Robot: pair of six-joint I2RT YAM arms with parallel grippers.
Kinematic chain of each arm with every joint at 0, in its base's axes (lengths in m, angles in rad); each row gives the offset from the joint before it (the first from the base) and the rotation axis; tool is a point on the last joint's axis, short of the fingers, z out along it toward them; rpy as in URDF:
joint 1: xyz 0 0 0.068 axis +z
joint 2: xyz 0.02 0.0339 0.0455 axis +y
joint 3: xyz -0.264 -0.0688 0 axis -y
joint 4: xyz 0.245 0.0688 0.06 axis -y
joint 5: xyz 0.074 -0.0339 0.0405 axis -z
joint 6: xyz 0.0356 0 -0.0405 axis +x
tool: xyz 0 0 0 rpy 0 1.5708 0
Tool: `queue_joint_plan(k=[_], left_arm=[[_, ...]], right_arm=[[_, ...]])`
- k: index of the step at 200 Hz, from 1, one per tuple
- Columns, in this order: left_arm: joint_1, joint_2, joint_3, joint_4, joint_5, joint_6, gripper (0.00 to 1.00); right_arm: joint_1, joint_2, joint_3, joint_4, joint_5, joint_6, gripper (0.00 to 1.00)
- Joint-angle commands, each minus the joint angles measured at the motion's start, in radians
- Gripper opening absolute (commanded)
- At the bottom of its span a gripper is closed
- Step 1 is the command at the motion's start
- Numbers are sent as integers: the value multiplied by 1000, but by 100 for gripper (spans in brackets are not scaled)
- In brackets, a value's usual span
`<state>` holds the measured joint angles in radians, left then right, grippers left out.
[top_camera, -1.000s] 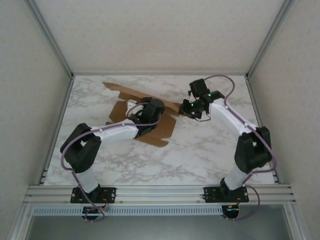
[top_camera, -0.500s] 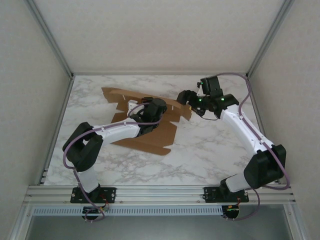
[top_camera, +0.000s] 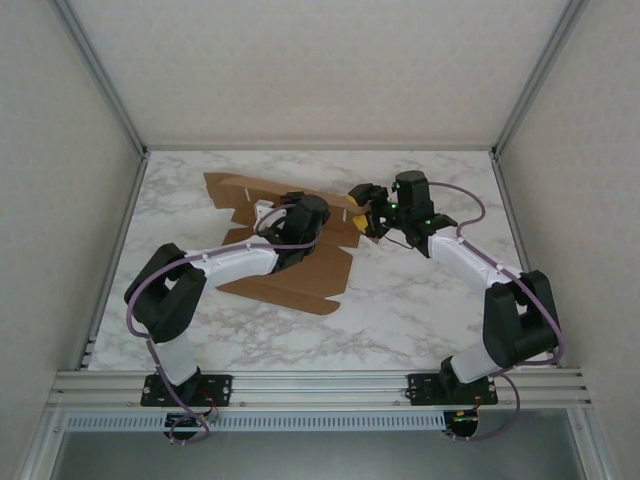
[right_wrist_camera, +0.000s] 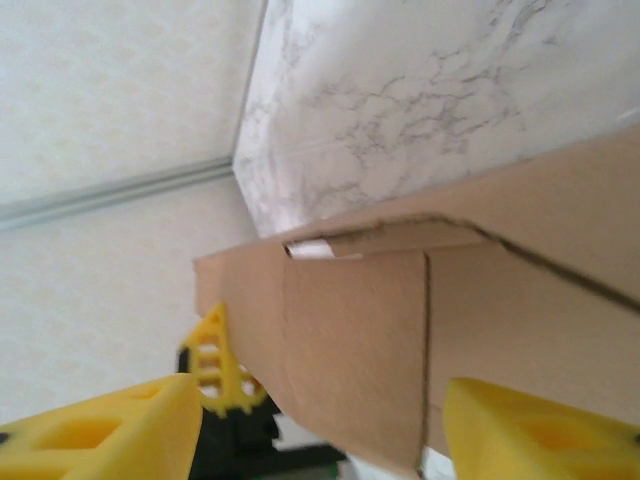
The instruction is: Fold the paper box
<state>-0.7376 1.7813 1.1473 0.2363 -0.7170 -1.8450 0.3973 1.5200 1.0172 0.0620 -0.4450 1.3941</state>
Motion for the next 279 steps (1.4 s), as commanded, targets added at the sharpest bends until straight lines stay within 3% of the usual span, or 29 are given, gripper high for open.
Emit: queue_joint_plan(k=[1,26,70,94,110,121,133,153,167,188,225,279], left_arm=[[7,-3,-17,21,10,-33,0],[14,0,-17,21,26,-42,0],[23,-2,-30,38,41,-40,3],[35,-8,-61,102,63,9,26],[63,-21,-94,166,121,64,34],[100,-29,-142,280,202,174,40],[161,-25,-184,384,367,272,46],[260,21,-170,436,652,381,47],[303,44,-155,454,770,461,46],[332,19,-188,512,865,563,47],[382,-48,-265,558,932,636,51],[478,13,-313,783,1087,559,49]], right_arm=[[2,20,-17,164,27,93,48],[4,25,-25,154,58,107,26],[3,25,-49,147,93,111,0],[3,27,-56,138,105,114,0],[2,30,-55,139,105,112,0],[2,33,-53,137,104,109,0],[2,37,-49,133,100,106,0],[2,41,-45,134,90,97,0],[2,47,-42,134,83,93,0],[3,45,-42,129,81,85,0],[3,33,-35,107,79,60,0],[2,34,-26,93,68,41,0]])
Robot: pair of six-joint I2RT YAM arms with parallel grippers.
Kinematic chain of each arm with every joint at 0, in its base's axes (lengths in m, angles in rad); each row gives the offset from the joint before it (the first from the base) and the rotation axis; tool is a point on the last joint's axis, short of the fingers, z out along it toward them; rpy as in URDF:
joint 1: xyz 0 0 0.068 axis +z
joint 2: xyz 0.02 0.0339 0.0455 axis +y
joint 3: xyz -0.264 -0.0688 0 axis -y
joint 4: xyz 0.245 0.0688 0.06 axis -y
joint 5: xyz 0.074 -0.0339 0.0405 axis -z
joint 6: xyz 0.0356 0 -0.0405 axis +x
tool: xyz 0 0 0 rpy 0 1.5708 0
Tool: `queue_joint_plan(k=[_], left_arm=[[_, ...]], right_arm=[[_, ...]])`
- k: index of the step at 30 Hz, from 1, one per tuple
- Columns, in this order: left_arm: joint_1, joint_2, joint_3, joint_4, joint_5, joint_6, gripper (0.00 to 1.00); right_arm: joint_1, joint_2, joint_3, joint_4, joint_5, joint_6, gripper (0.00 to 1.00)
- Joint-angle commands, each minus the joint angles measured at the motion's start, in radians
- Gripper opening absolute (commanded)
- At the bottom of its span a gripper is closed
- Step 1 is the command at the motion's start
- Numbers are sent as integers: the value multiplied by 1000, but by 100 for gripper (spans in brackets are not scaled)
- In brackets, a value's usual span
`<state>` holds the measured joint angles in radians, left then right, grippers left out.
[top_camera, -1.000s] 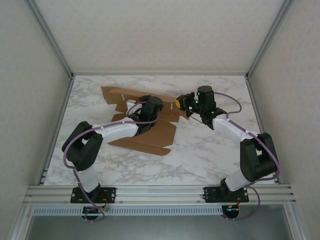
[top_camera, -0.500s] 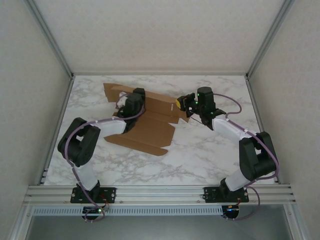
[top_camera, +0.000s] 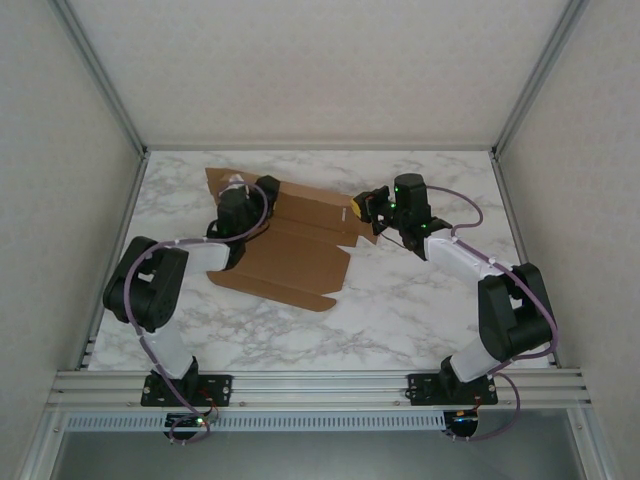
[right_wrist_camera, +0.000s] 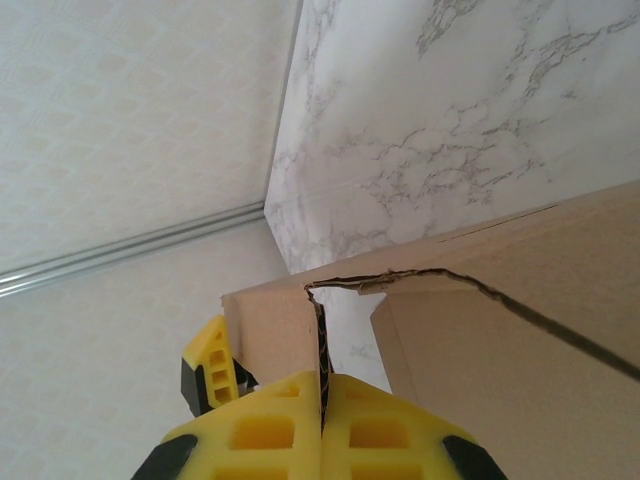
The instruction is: Fold the paper box
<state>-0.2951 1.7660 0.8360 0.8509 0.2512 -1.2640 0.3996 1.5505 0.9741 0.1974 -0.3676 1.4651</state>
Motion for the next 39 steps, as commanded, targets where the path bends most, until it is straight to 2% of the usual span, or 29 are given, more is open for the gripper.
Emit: queue_joint_plan(k=[1,7,9,14,16,19,20,23,25,29,30,32,33,36,37,39], left_arm=[[36,30,-2,172,122,-24,49],[75,78,-16,263,173,-108,41],[83,75,-25,281,179,-121,34],[83,78,-18,282,189,-146,8],[82,77,-18,275,180,-160,0],[71,58,-21,204,123,-176,0],[65,47,-24,174,95,-181,0],[40,9,-48,135,0,-192,0],[18,-19,-64,111,-61,-195,0],[-33,-58,-84,65,-160,-218,0],[-47,-63,-84,37,-186,-235,0],[-70,-74,-77,-11,-237,-263,0],[-81,-75,-69,-31,-260,-268,0],[-99,-75,-26,-137,-301,-288,0],[-103,-75,-18,-157,-305,-295,0],[-112,-81,-5,-197,-327,-304,0]], right_arm=[[0,3,17,-43,-10,-31,0],[-1,-5,26,-66,-10,-48,0],[0,-6,30,-74,-10,-56,0],[-1,2,32,-75,-12,-64,0],[0,6,38,-81,-14,-78,2],[-1,-4,58,-141,-8,-139,46],[-3,-15,71,-189,6,-177,56],[-2,-71,122,-367,89,-328,69],[-2,-115,145,-450,135,-422,70],[33,-198,193,-649,295,-619,63],[43,-220,182,-666,320,-645,57],[63,-259,127,-641,305,-644,34],[75,-269,103,-614,288,-641,27],[170,-261,69,-577,287,-693,4],[216,-243,68,-584,318,-729,0],[276,-189,61,-582,322,-756,0]])
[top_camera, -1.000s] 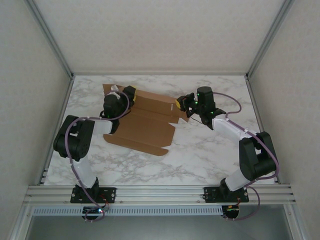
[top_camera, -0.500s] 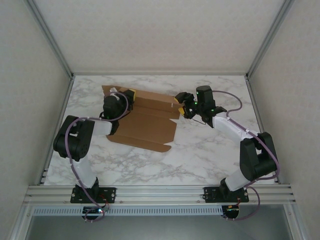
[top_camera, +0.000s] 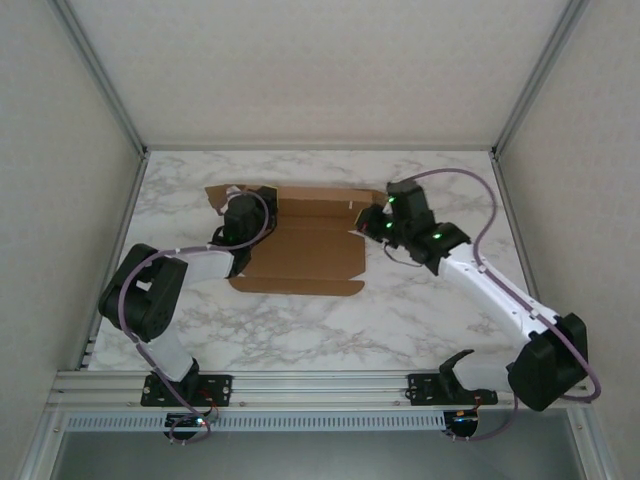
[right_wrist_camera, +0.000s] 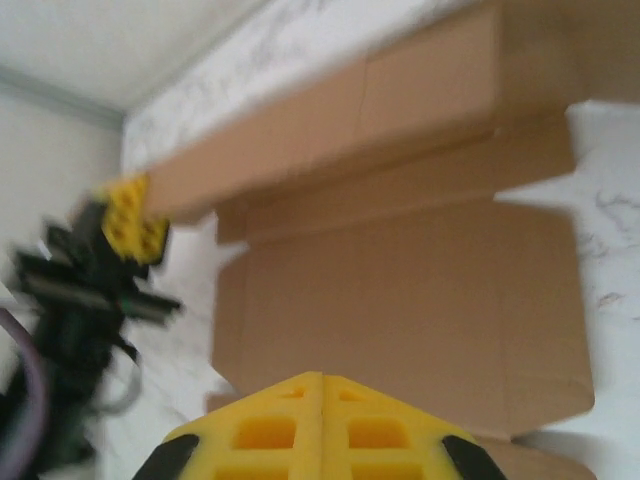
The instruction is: Fold the paper box
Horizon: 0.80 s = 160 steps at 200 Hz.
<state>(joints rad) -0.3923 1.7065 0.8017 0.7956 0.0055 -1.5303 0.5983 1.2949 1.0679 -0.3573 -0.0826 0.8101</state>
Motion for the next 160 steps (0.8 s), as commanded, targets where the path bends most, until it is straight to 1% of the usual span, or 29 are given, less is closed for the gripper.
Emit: queue_joint_plan(k=[1,11,26,29,36,61,89,129,160], left_arm=[[-21,-26,34,-160,-96,-37,0],[-31,-33,39,-182,-123,-36,0],[-44,-36,37,-194,-142,-44,0],[-46,-37,35,-194,-142,-47,0],[-49,-36,32,-192,-139,-55,0],[-67,-56,15,-205,-148,-61,0],[-83,-86,6,-247,-172,-44,0],[-94,-109,-8,-299,-172,-22,0],[-106,-149,-34,-325,-193,-15,0]], right_arm=[[92,100,-37,-19,15,-99,0],[115,165,-39,1,-3,-92,0],[143,268,-26,18,21,-90,0],[168,287,-25,23,24,-89,0],[183,335,-14,33,30,-88,0],[204,451,4,66,56,-83,0],[201,531,5,59,98,-92,0],[204,534,-70,38,101,-72,0],[220,456,-174,60,81,-53,0]])
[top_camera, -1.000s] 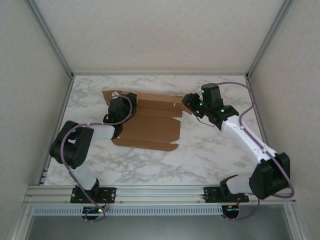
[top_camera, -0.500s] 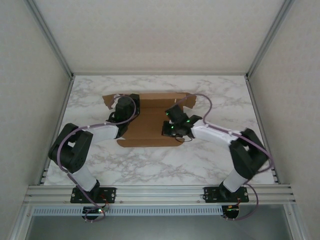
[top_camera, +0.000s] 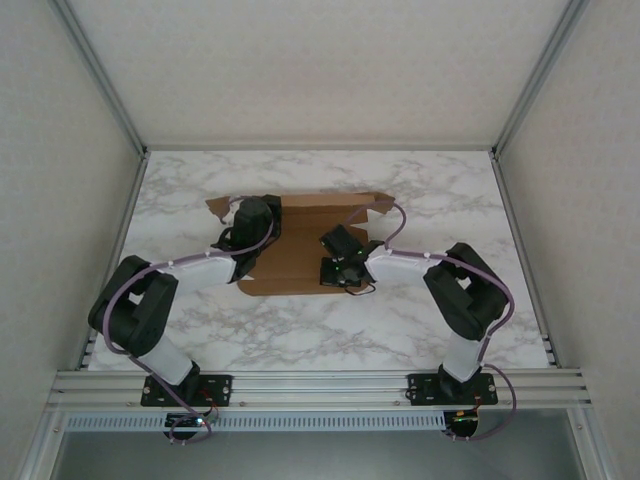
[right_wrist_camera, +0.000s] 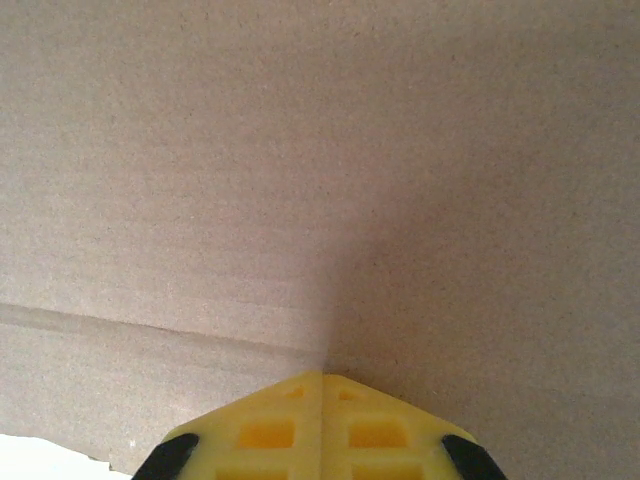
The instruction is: Fold the paper box
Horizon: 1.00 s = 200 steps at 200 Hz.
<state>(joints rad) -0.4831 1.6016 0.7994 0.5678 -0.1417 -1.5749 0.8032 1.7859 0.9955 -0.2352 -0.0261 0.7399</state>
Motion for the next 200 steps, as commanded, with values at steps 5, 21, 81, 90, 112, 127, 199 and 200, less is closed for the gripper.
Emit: queue_joint_plan(k=[5,21,81,90,112,127,199,200], left_arm=[[-17,-51,-34,-102,-47,32,0],[-27,-77,-43,-121,-52,52,0],[-84,-149,-172,-85,-139,68,0],[-84,-152,-179,-69,-141,80,0],[-86,-162,-185,-56,-142,108,0],[-86,-173,-194,-52,-145,113,0],[-80,-145,-165,-72,-158,105,0],[-79,-143,-164,-72,-158,104,0]], right_arm=[[22,-50,-115,-61,22,19,0],[45,-89,-151,-67,24,28,0],[77,-197,-209,-34,29,65,0],[77,-220,-192,-46,33,49,0],[77,-328,-162,-64,43,-9,13],[69,-437,-149,-84,49,-57,29],[-256,-440,296,-515,-102,-226,59],[-256,-440,296,-515,-102,-226,59]])
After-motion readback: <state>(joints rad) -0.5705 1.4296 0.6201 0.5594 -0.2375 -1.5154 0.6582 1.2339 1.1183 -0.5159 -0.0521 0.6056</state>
